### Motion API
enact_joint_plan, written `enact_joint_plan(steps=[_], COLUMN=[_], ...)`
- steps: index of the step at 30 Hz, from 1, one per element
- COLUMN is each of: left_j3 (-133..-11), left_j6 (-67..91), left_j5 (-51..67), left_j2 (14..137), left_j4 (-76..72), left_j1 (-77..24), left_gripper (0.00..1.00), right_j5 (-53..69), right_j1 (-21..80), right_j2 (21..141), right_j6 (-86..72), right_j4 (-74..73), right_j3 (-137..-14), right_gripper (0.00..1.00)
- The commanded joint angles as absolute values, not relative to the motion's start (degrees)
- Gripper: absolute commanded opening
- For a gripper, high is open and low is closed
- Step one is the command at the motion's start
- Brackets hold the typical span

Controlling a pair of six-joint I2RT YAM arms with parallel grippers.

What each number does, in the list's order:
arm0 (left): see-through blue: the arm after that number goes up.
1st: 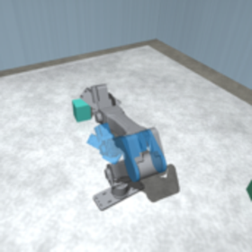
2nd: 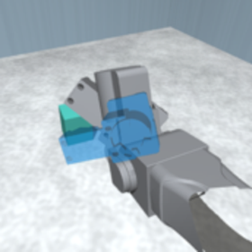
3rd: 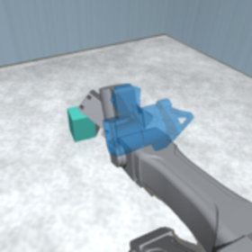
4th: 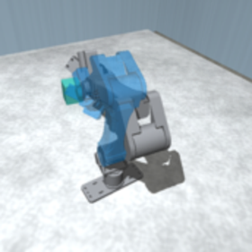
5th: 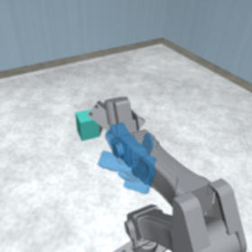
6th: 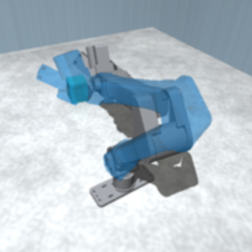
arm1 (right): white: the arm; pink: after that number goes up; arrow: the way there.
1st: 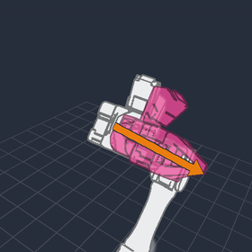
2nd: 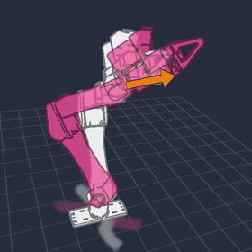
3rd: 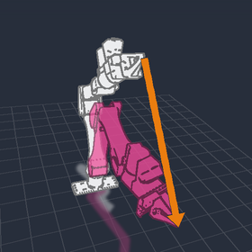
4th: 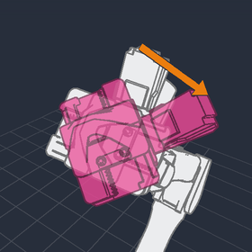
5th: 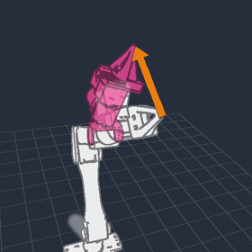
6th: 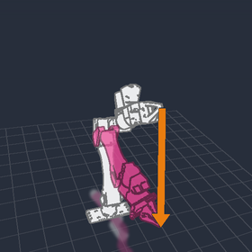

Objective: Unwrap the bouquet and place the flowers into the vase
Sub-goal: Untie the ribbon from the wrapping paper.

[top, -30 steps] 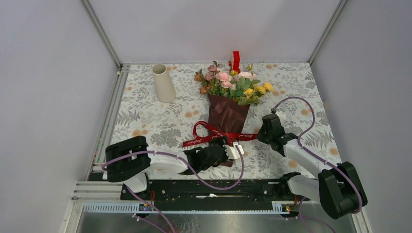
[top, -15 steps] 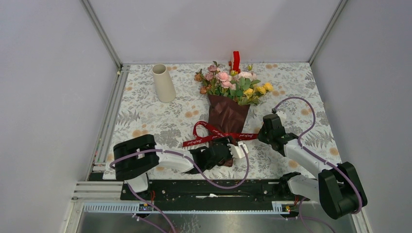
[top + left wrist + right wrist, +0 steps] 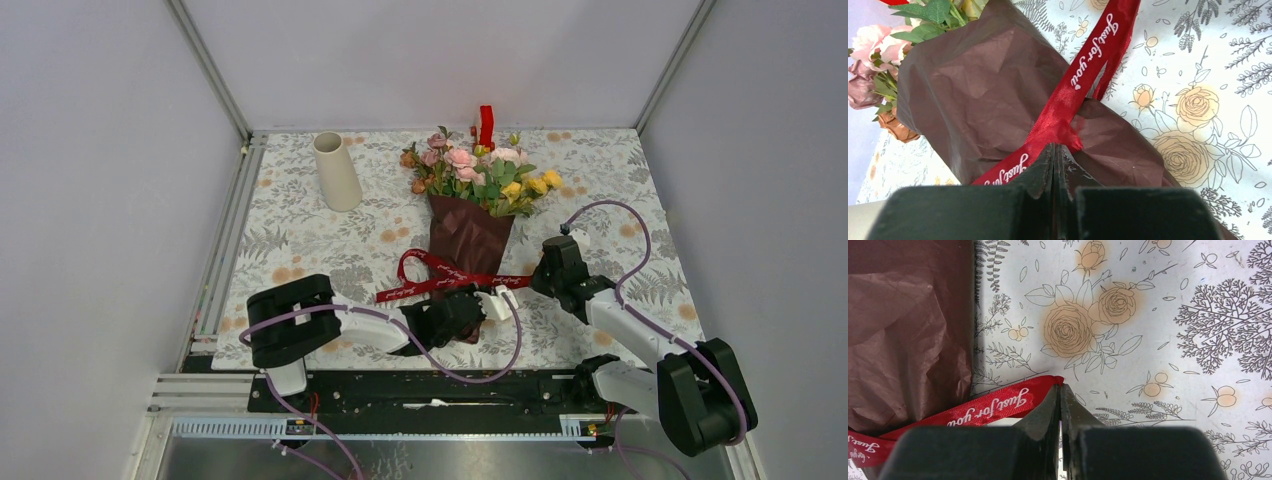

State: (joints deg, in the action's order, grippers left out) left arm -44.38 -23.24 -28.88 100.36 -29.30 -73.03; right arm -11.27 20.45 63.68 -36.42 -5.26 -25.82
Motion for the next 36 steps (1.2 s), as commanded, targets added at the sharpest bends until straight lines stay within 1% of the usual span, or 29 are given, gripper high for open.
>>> enact_joint_plan(steps=[1,5,11,16,20,26,27,28,29,30,31,32,34,35,36], left_j3=[-45.3,-44.5,-44.7,-43.5,-41.2,-36.4,-35.6,-34.8,-33.7,-33.1,-33.0,-33.4,-35.2,-36.4,-37.4], left_j6=[-21.4,-18.2,-10.9,-1.1,6.9,14.2,15.5,16.7,17.4,17.7,18.1,18.1,18.1,18.4,18.7], left_j5=[-32.7,-34.6,-32.9,-27.0,-20.1,-15.0,-13.8,-12.5,-11.2,-10.2,-9.7,-9.3,-8.9,-8.8,-8.5], left_j2=[99.7,96.1,90.7,84.6,80.3,76.3,75.8,75.4,75.1,75.0,75.2,75.5,77.0,78.0,79.1], left_j4=[-34.6,-35.2,-28.5,-21.5,-17.5,-15.7,-15.7,-16.0,-16.6,-17.3,-17.3,-16.7,-14.1,-12.5,-10.9], left_j1=[-73.1,-72.8,-70.5,-64.8,-58.9,-53.0,-51.7,-50.4,-49.3,-48.1,-47.5,-47.0,-46.3,-45.7,-45.0], left_gripper=[0.00,0.00,0.00,0.00,0.00,0.00,0.00,0.02,0.04,0.07,0.13,0.21,0.33,0.37,0.38], right_j5=[-11.4,-11.9,-13.6,-15.1,-15.6,-16.3,-16.3,-16.5,-16.7,-17.4,-18.0,-18.2,-18.6,-18.4,-18.4], right_j1=[20.0,20.0,19.0,16.6,14.2,10.2,9.9,9.5,9.3,9.2,9.0,9.0,8.9,8.9,8.9], right_j2=[62.6,62.2,62.1,61.3,61.4,60.0,59.3,58.5,57.7,56.7,55.7,54.7,52.2,50.8,49.4], right_j6=[-37.0,-37.1,-35.6,-35.6,-39.0,-43.4,-43.7,-43.8,-44.0,-44.2,-44.3,-44.1,-43.3,-42.7,-42.3], right_j4=[-3.8,-3.8,-5.7,-8.4,-9.5,-10.5,-10.6,-10.6,-10.8,-11.3,-11.8,-12.2,-13.0,-13.2,-13.4], right_j3=[-25.6,-25.4,-26.2,-26.6,-26.2,-24.4,-24.0,-23.7,-23.4,-23.2,-23.1,-23.1,-23.2,-23.1,-23.0], right_gripper=[0.00,0.00,0.00,0.00,0.00,0.00,0.02,0.06,0.07,0.08,0.10,0.15,0.29,0.35,0.41])
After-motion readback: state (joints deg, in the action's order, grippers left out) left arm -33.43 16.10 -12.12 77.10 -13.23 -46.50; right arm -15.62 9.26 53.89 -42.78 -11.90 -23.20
